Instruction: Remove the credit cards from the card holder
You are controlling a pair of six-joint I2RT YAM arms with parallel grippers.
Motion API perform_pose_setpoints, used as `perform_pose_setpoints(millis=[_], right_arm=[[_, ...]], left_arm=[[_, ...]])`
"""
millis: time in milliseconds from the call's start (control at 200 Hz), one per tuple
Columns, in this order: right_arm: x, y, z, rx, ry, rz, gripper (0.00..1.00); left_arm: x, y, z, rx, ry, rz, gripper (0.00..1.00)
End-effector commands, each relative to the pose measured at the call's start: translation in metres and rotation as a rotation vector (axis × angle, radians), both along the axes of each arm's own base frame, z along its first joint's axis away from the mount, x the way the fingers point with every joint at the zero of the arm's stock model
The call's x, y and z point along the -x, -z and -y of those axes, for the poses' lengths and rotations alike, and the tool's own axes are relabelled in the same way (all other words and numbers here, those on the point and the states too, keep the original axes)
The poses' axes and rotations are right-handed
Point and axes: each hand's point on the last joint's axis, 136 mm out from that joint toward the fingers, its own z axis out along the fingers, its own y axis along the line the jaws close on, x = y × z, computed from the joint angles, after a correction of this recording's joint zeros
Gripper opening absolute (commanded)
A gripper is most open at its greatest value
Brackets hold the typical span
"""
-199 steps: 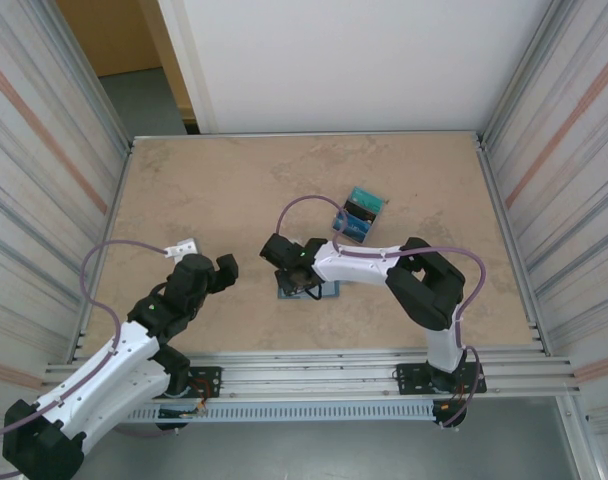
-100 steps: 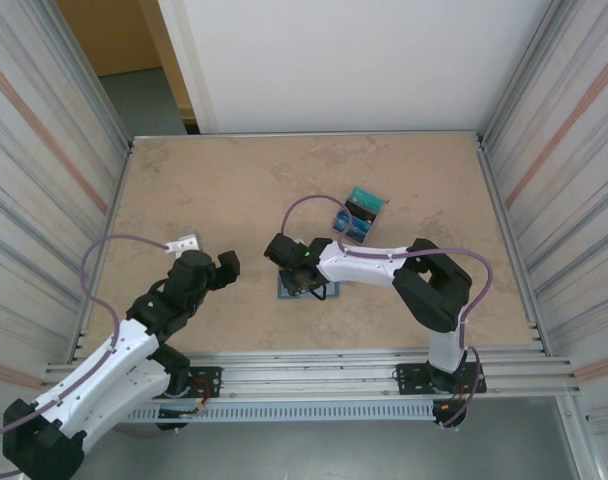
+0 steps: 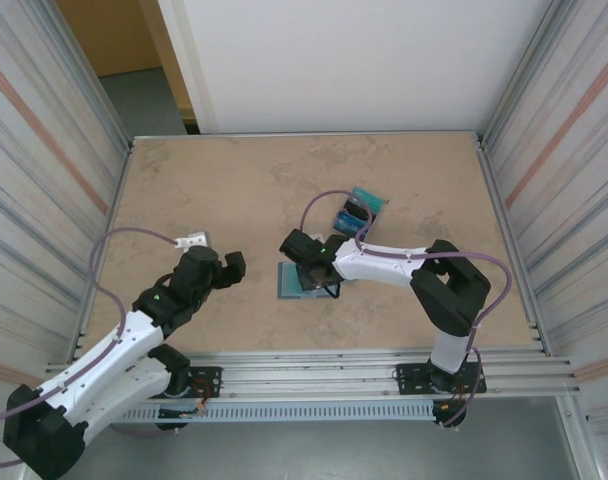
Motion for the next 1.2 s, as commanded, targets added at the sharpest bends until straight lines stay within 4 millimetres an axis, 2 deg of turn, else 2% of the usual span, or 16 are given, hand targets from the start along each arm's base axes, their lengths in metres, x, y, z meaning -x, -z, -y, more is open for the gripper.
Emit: perform_pose_setpoints(millis=[0, 301, 471, 601, 872, 1037, 1133, 1193], right_arm=[[-0.001, -0.009, 0.017, 0.012, 0.061, 0.023, 0.43], [-0.001, -0.007, 0.043, 0.002, 0.137, 0.021, 0.42], [0.002, 0.0, 0.056, -0.027, 0.184, -0.013, 0.36], [0.001, -0.009, 0.059, -0.074, 0.19, 0.01, 0.37], [-0.005, -0.045, 0.039, -0.265, 0.117, 0.051, 0.49], [-0.009, -0.053, 0.026, -0.336, 0.099, 0.066, 0.53], [-0.01, -0.051, 0.018, -0.369, 0.082, 0.043, 0.83], [-0.011, -0.048, 0.014, -0.382, 0.078, 0.028, 0.84]], left_arm=[[-0.009, -0.02, 0.014, -0.009, 0.045, 0.05, 0.99], [-0.015, -0.012, 0.052, -0.096, 0.174, 0.021, 0.99], [-0.016, 0.0, 0.07, -0.152, 0.236, -0.018, 0.99], [-0.017, 0.01, 0.081, -0.177, 0.272, -0.044, 0.99], [-0.019, 0.036, 0.101, -0.156, 0.331, -0.097, 0.99], [-0.02, 0.049, 0.108, -0.157, 0.351, -0.128, 0.99], [-0.019, 0.059, 0.107, -0.17, 0.349, -0.151, 0.99], [-0.019, 0.064, 0.105, -0.179, 0.343, -0.164, 0.99]])
